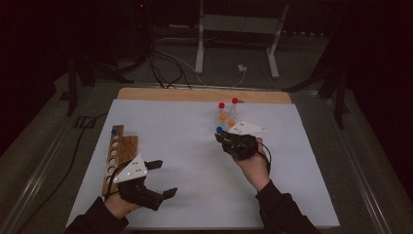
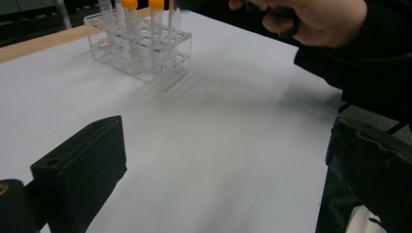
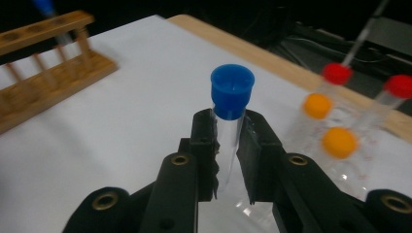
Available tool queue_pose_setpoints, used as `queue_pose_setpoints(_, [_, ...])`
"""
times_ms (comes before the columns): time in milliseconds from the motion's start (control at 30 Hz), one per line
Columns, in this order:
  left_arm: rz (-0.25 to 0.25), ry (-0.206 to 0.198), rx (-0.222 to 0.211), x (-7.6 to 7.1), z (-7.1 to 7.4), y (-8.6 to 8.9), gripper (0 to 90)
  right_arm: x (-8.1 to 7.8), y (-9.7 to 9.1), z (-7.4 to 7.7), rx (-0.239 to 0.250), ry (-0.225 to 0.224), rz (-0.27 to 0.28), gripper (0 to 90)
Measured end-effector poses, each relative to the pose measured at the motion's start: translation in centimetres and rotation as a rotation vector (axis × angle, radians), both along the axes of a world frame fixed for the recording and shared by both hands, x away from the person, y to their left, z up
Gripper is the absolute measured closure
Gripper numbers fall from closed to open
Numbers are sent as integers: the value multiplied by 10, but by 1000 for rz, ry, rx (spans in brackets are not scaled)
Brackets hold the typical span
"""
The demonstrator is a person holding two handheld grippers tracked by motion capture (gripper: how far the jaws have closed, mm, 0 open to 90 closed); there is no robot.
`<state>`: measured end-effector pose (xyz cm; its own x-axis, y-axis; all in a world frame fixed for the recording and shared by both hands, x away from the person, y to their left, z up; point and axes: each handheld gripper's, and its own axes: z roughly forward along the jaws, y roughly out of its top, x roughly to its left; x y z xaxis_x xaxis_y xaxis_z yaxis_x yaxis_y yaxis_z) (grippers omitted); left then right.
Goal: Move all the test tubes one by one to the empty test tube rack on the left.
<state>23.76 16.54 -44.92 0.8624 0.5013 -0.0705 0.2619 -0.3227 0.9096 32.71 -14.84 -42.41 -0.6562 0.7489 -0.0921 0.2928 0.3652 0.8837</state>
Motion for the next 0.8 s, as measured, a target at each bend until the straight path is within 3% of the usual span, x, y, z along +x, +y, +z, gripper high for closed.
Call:
queue_pose_setpoints(400, [-19,-13,-17,3,9,-14,37,-43,18,-20,-24,65,146,767])
queue_pose_setpoints(600, [-37,-26,-24,6,15,-27,79,-59,20,-23,-18,86,193,767])
queue_pose_setpoints(800, [-43,-53,-27,13,20,-41,216,-68,20,-26,-16,100,217,767])
